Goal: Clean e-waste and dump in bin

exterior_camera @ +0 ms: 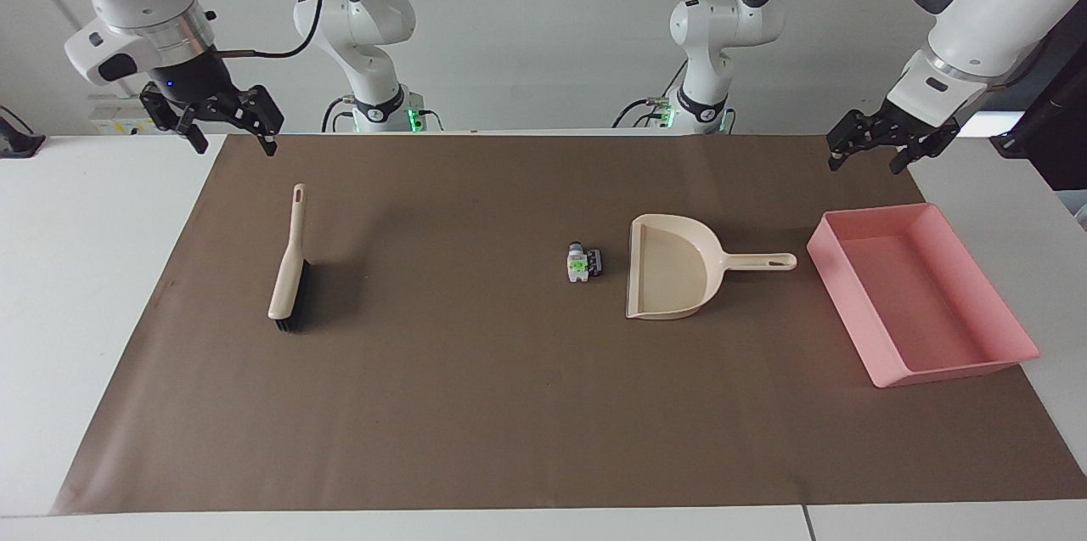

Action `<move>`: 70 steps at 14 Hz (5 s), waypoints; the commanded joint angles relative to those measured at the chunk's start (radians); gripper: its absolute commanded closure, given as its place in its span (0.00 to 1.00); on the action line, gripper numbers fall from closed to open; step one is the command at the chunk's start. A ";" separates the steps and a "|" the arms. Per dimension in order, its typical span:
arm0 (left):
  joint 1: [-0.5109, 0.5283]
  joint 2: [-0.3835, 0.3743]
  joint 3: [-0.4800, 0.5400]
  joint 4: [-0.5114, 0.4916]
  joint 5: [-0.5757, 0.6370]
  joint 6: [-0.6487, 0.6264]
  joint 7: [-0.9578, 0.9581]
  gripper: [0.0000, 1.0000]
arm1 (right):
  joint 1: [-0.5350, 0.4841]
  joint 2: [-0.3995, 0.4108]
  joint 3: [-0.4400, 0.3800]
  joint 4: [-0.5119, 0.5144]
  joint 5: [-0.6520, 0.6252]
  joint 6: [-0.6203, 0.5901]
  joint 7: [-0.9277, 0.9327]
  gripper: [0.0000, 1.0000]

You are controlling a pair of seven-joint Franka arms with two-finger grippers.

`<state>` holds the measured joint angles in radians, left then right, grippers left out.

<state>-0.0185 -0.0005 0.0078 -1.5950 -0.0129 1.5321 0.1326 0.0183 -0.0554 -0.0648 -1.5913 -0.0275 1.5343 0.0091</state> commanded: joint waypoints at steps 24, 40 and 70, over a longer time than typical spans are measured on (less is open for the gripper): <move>-0.167 -0.040 -0.002 -0.350 -0.016 0.520 1.077 0.01 | -0.146 -0.104 -0.015 -0.832 0.004 0.702 -0.216 0.00; -0.192 0.071 0.000 -0.614 0.126 0.767 1.240 0.01 | -0.135 -0.089 -0.013 -0.866 0.035 0.688 -0.278 0.44; -0.310 0.030 0.003 -0.548 0.275 0.554 1.053 1.00 | 0.659 -0.005 0.000 -0.608 0.023 0.492 0.712 1.00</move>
<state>-0.2943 0.0622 0.0032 -2.1110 0.2223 2.0943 1.2605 0.6305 -0.0872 -0.0568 -2.1969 -0.0072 2.0075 0.6931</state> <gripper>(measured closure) 0.661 0.749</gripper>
